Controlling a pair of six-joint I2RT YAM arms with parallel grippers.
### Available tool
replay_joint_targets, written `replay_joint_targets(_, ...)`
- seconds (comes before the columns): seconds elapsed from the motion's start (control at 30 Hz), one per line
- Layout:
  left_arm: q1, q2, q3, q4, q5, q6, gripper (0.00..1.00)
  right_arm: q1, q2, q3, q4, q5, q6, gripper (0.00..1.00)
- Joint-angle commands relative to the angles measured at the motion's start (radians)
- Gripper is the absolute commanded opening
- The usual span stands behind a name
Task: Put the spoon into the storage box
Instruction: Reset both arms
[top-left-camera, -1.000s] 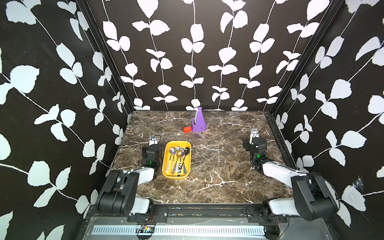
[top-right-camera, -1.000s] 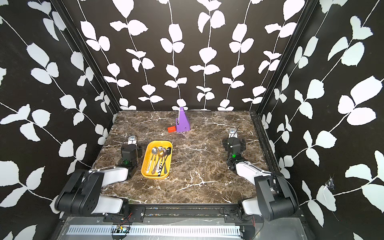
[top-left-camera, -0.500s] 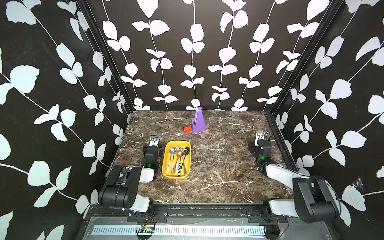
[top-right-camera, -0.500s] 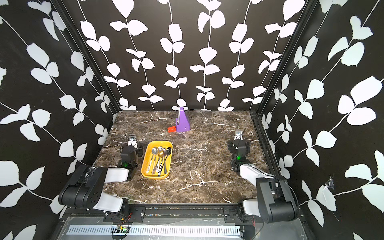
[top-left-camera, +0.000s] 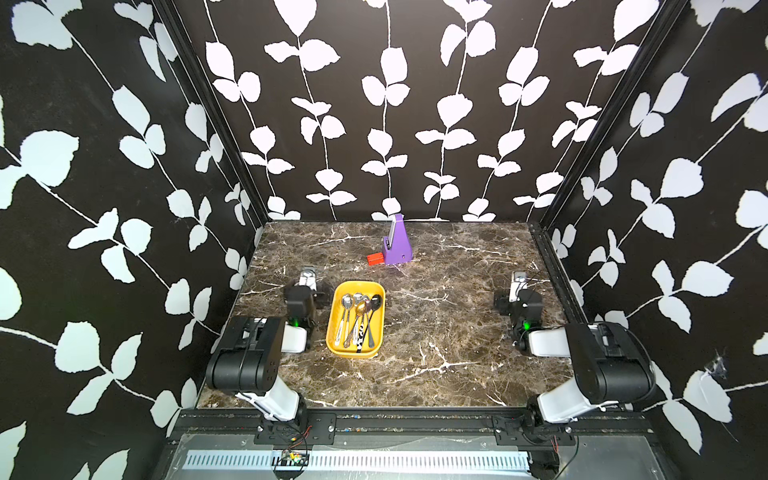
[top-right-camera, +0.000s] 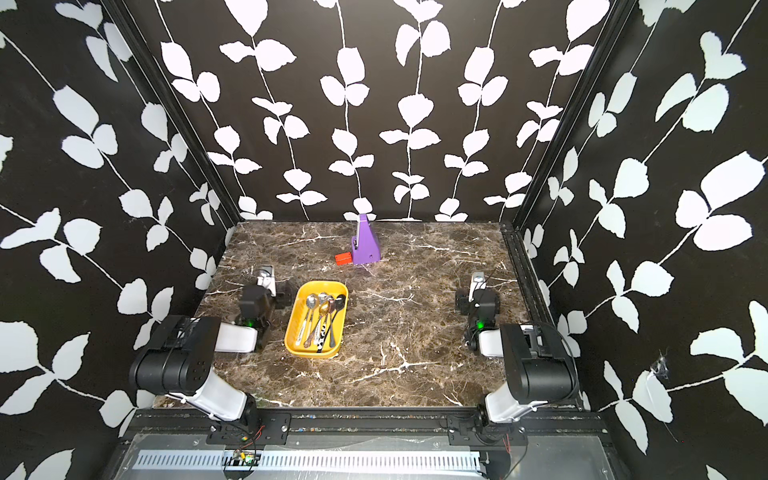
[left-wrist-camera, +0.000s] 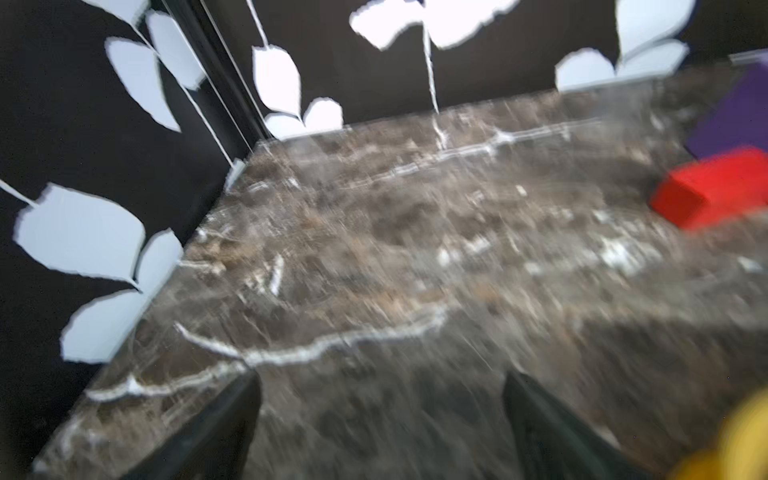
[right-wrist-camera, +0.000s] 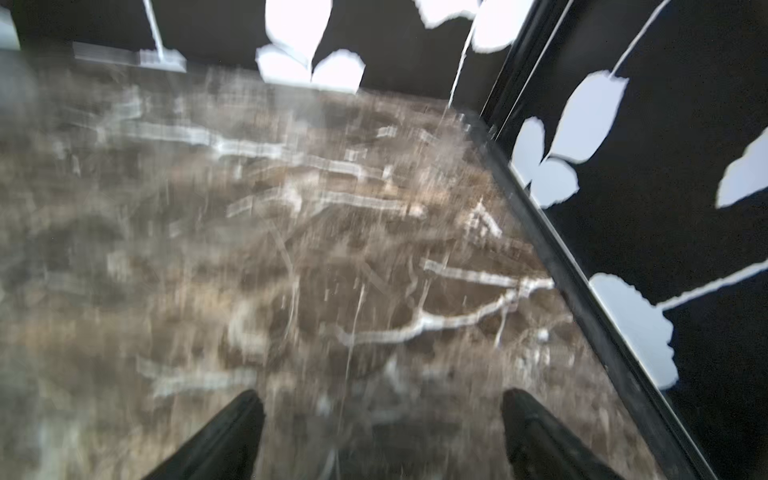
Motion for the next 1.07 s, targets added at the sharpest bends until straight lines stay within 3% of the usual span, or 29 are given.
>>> replay_joint_targets(0.0, 0.013, -0.041, 0.010, -0.102, 0.076, -0.029, 0.98, -0.012, -0.022, 0.030, -0.047, -0.043, 0.027, 0.99)
replay_joint_targets(1.03, 0.010, -0.036, 0.008, -0.085, 0.076, -0.027, 0.98, -0.008, -0.021, 0.026, -0.037, -0.063, 0.016, 0.99)
